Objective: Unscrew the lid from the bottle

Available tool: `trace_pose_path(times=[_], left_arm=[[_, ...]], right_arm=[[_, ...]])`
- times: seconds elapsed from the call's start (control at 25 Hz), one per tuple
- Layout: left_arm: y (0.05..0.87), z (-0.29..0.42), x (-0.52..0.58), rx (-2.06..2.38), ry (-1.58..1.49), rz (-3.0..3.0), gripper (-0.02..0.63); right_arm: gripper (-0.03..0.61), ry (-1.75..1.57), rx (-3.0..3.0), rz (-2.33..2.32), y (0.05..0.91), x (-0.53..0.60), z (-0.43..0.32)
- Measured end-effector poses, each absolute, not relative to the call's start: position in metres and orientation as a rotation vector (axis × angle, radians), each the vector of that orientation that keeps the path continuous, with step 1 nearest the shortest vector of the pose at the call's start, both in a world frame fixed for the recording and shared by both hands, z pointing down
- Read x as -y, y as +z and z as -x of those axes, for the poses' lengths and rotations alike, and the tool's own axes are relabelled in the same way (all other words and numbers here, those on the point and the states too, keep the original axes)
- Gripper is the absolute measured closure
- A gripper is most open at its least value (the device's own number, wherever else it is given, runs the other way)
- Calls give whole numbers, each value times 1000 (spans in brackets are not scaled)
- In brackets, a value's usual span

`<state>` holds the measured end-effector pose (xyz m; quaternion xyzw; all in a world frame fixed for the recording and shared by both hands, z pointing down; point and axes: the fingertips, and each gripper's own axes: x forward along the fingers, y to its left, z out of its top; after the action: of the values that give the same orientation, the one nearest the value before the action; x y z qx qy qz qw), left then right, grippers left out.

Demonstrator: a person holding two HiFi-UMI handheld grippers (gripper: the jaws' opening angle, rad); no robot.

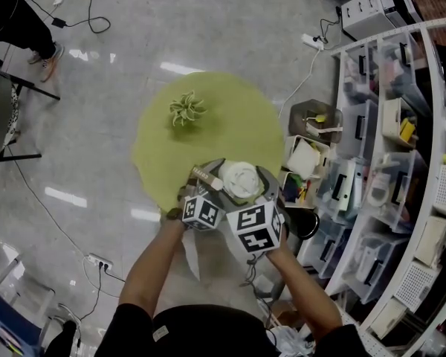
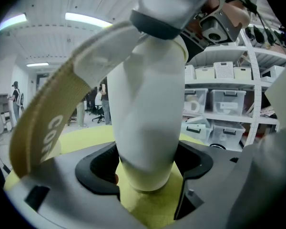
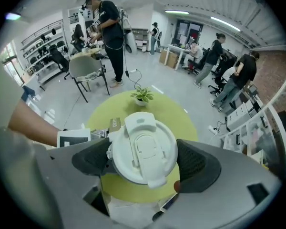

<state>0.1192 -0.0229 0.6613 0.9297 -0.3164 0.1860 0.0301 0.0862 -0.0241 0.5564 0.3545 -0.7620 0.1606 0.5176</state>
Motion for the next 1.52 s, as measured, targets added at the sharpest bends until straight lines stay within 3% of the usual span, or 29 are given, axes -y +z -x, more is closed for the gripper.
trace_pose_path(times=[0.36,0.88,1.2,1.52], left_arm=[[662,-120,21,961,585,-2865,241],[664,-120,21,956,564,-2850,241],[666,-120,20,952,562,-2827,241],[665,-119,20,958,560,-2813,241]], right_arm=[[150,246,1847,-610,556,17,-88],[150,-246,1821,26,560,3,-89],[141,-195,1831,-17,561,2,-88],[106,239,1899,-525,539,25,-78]])
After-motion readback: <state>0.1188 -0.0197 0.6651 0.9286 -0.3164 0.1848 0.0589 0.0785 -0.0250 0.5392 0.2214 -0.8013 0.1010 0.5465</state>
